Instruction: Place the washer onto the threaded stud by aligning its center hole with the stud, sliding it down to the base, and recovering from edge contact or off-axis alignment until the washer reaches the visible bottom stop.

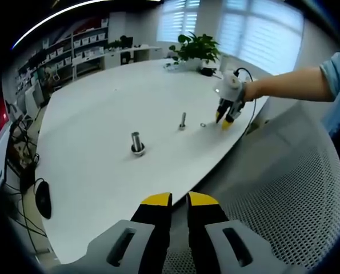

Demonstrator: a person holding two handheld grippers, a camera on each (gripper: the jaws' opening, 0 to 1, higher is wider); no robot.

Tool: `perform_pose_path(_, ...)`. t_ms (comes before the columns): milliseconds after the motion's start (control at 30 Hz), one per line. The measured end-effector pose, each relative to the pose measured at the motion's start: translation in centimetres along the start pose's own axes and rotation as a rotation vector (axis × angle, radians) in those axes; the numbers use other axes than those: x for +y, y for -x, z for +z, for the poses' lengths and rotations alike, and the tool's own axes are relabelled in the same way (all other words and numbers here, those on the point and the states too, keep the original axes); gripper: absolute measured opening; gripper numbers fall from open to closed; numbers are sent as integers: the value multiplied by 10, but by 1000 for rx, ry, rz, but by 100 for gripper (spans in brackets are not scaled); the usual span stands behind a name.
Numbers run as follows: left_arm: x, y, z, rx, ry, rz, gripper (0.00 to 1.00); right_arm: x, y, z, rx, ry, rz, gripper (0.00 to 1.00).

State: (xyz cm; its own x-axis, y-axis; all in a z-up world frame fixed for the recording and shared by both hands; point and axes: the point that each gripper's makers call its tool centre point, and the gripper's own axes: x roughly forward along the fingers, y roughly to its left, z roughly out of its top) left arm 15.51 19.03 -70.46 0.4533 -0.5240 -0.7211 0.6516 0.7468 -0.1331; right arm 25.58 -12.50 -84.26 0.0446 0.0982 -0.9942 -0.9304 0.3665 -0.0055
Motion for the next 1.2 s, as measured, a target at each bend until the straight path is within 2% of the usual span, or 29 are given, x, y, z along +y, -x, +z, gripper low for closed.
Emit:
perform_pose_path(67, 0, 0, -1, 6, 2, 1, 8, -1, 0, 0, -17, 3, 6, 23)
perform_pose_path(100, 0, 0, -2, 9, 1, 2, 8, -4, 0, 2, -21, -41, 5, 22)
perform_pose_path(233, 0, -1, -3, 16, 4, 1, 8, -8, -1, 10, -32, -64, 3, 22)
perform_pose_path(333, 0, 0, -3, 17, 6, 2, 8, -9, -2, 18, -29, -36, -7, 23)
perform_pose_path(467, 1, 0, -3, 18, 10, 4, 8, -10, -3, 35, -41, -45, 4, 24)
perform_pose_path(833, 2, 0, -3, 16, 12, 7, 8, -12, -6, 64, -57, -6, -7, 23)
perform_pose_path(1033, 2, -1, -2, 13, 17, 0, 8, -14, -6, 64, -60, -23, -7, 21)
perform_pose_path(1200, 2, 0, -2, 9, 17, 0, 8, -19, -6, 64, -89, -47, -21, 16)
